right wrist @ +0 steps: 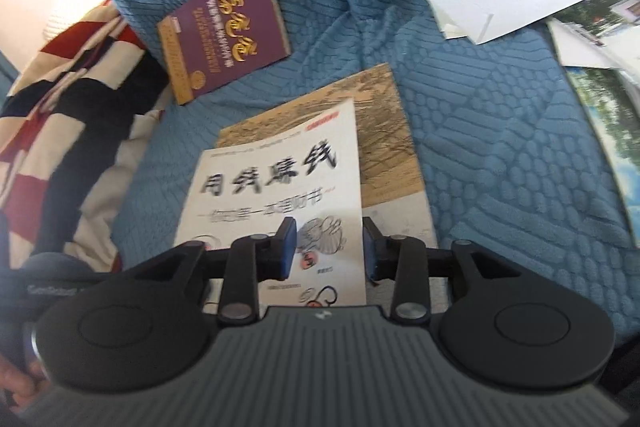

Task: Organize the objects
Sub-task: 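Carry the white-and-orange book with the left tool and lay it onto the beige book, then open the left tool to release the white-and-orange book and back away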

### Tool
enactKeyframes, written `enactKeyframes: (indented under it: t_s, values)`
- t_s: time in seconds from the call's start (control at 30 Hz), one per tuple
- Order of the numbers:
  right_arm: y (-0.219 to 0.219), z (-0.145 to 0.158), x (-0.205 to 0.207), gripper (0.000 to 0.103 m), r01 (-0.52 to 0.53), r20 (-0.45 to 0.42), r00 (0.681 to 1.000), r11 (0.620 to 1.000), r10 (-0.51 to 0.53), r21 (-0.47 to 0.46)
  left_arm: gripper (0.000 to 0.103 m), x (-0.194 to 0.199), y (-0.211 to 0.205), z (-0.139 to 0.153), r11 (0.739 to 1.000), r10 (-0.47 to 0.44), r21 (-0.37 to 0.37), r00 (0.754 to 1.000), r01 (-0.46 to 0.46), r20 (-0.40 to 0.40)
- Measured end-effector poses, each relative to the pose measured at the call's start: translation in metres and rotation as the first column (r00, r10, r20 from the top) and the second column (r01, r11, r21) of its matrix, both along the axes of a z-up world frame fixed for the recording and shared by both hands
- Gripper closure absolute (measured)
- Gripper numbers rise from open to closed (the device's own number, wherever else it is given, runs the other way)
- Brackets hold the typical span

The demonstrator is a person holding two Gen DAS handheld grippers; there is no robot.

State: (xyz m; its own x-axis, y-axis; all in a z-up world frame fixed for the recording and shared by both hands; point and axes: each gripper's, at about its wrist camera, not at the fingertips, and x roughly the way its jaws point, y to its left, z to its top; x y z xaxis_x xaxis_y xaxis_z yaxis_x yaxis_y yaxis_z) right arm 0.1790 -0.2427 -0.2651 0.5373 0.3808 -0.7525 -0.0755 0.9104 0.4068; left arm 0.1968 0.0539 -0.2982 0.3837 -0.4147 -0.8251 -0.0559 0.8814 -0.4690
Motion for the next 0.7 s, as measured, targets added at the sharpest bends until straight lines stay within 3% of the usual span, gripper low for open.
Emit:
enactKeyframes:
  t_s: [0.13,0.3,0.4,0.5,0.7]
  values:
    - [-0.002,0.005,-0.002,0.066,0.005,-0.032,0.999,1.000,-0.005,-0.013,0.070,0.002,0.000,0.009,0.998,-0.011,0.058,1.000,0.011,0.012]
    - [-0.001,0.028,-0.008,0.066,0.006,0.006,1.000,0.999,-0.006,-0.043,0.067,-0.001,0.004,0.032,0.998,-0.012,0.067,0.999,0.009,0.043]
    - [0.002,0.055,-0.010,0.066,-0.007,0.066,0.998,0.998,0.012,-0.065,0.066,-0.006,0.007,0.053,0.998,-0.005,0.066,0.997,-0.001,0.078]
    - [0.003,0.086,-0.013,0.066,-0.006,0.129,0.992,0.998,0.014,-0.064,0.066,-0.014,0.003,0.081,0.993,-0.017,0.121,0.991,0.001,0.134]
    - [0.005,0.146,-0.027,0.066,-0.011,0.229,0.973,0.999,0.019,-0.038,0.064,-0.025,0.006,0.131,0.995,-0.011,0.102,0.976,-0.012,0.217]
